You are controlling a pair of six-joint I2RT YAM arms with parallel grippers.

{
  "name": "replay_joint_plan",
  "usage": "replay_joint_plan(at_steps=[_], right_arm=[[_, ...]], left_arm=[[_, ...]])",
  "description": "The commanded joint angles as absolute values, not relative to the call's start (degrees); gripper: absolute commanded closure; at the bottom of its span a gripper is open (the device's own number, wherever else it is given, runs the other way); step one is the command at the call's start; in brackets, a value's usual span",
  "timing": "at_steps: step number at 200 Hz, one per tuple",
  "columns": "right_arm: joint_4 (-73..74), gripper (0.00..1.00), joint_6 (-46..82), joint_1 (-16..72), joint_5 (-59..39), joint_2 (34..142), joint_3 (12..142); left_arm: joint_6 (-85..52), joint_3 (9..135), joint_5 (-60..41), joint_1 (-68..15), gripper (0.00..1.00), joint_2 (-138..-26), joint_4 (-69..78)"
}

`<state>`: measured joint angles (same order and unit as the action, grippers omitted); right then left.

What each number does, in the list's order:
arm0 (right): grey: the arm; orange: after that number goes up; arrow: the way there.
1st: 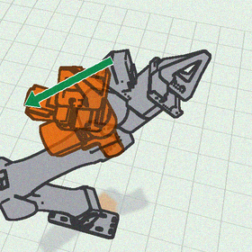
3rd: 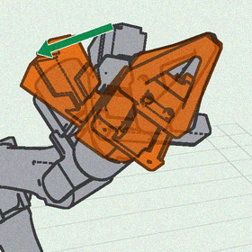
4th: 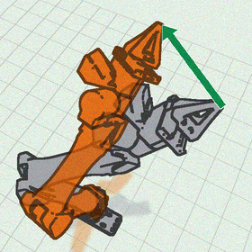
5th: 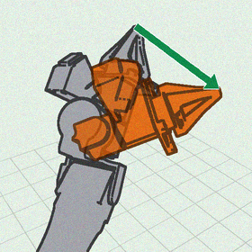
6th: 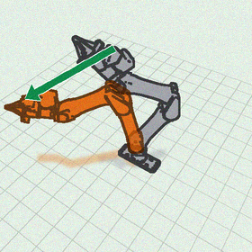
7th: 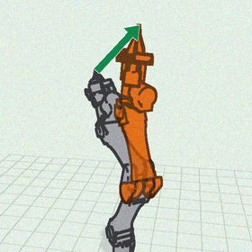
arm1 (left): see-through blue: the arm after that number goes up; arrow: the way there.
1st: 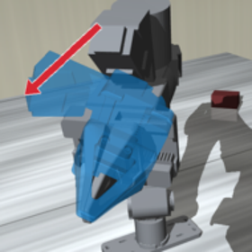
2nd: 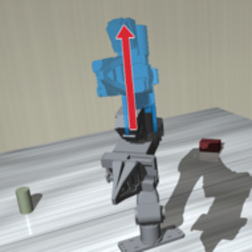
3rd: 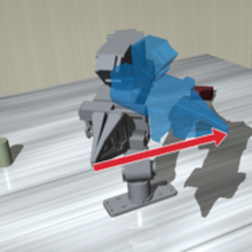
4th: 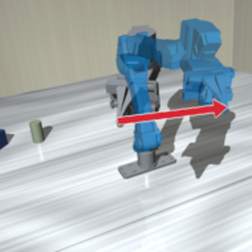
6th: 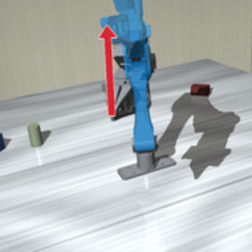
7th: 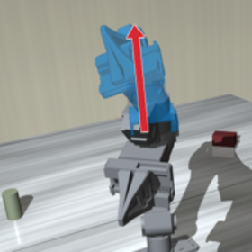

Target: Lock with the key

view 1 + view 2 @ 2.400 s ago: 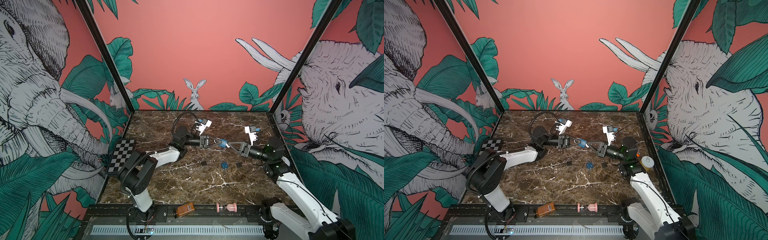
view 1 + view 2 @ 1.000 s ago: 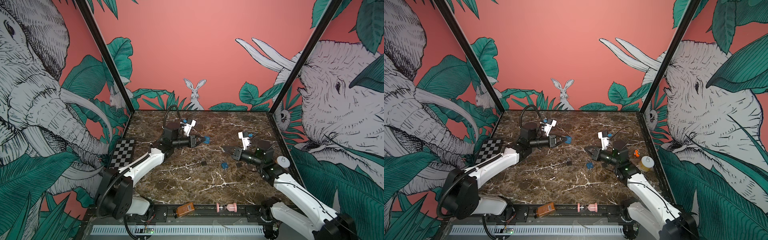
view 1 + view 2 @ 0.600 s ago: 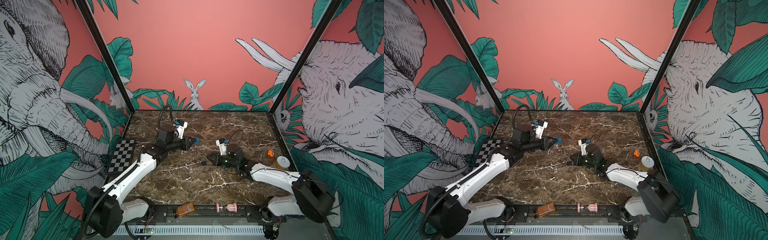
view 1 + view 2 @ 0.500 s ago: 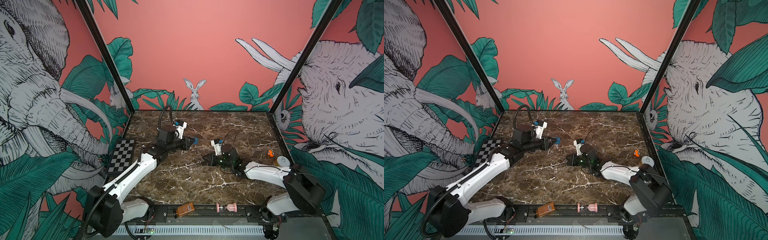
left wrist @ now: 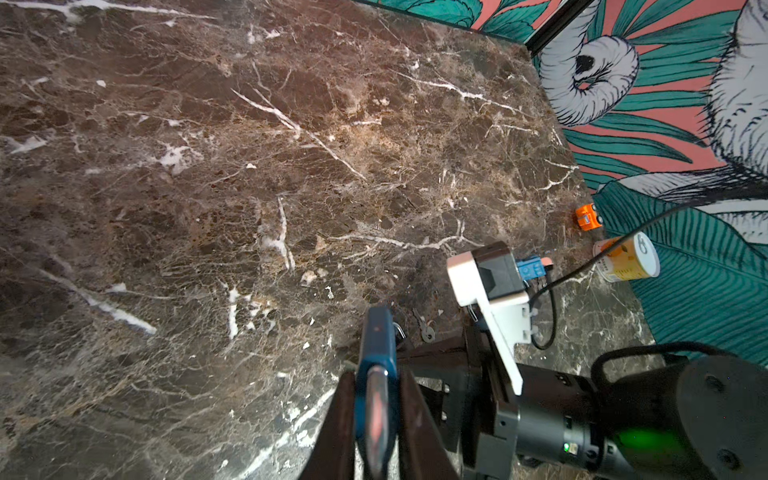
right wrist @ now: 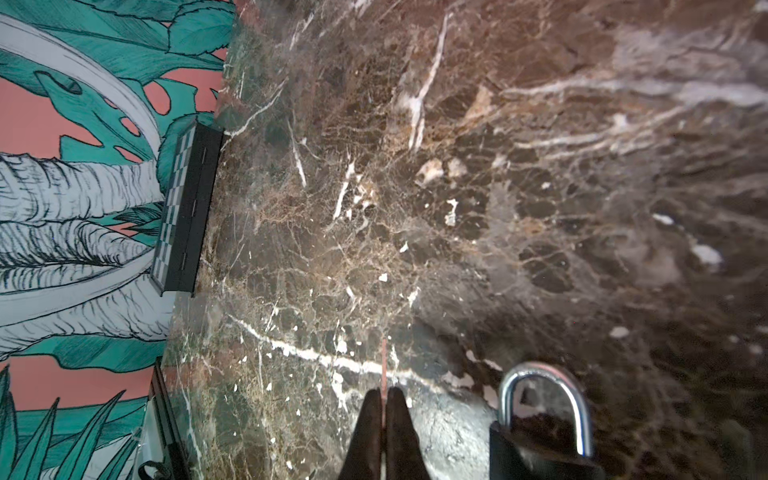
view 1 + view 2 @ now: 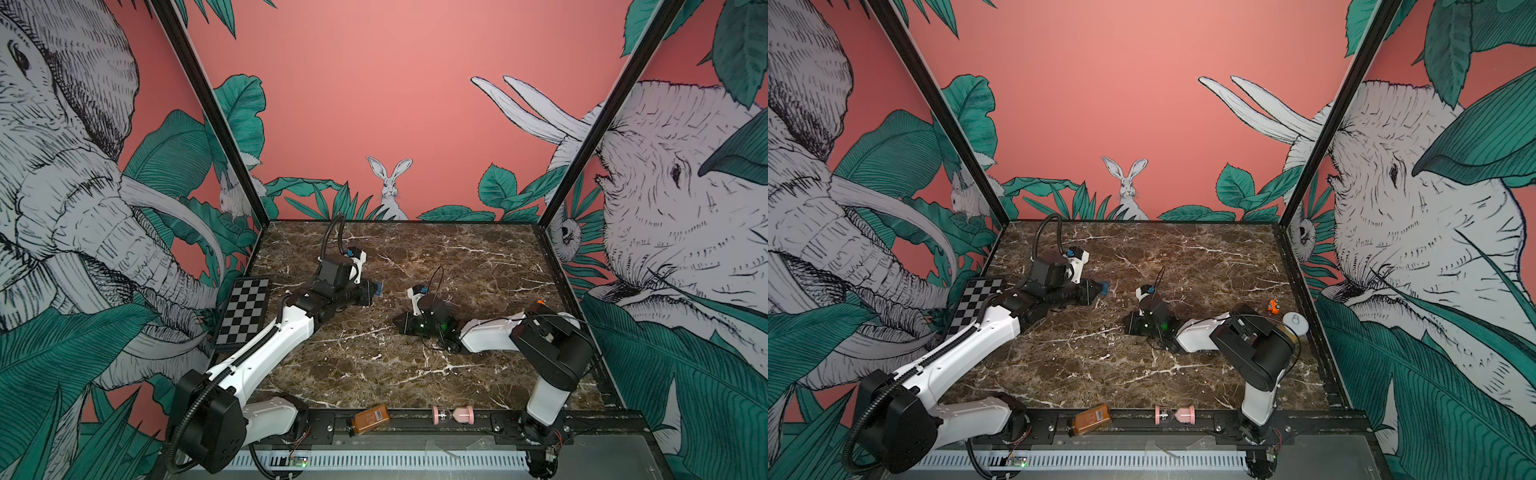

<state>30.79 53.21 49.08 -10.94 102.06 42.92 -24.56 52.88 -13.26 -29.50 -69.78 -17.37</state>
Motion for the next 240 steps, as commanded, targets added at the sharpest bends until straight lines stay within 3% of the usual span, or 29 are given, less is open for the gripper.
replay_joint_plan(at_steps=[1,91,149,189,240], right_arm=[[33.32,1.0,54.87,49.57,-7.03,102.19,42.46],[32.82,1.0,56.16,49.66,-6.47,103.59,41.23],[31.46,0.87,55.71,49.66,-8.0,105.07,42.18],[28.93,0.75,52.38,49.66,-7.19,101.74,41.86],[22.42,0.74,44.48,49.1,-5.27,88.98,39.64]], left_arm=[[-22.81,53.32,-14.66,-29.4,1.0,-69.25,-18.12],[-22.13,50.63,-19.99,-29.36,1.0,-70.93,-15.62],[-22.21,50.29,-21.27,-29.4,1.0,-72.91,-18.67],[-20.05,50.18,-20.92,-29.51,1.0,-74.8,-20.47],[-9.68,52.88,-24.68,-30.27,1.0,-84.26,-30.17]])
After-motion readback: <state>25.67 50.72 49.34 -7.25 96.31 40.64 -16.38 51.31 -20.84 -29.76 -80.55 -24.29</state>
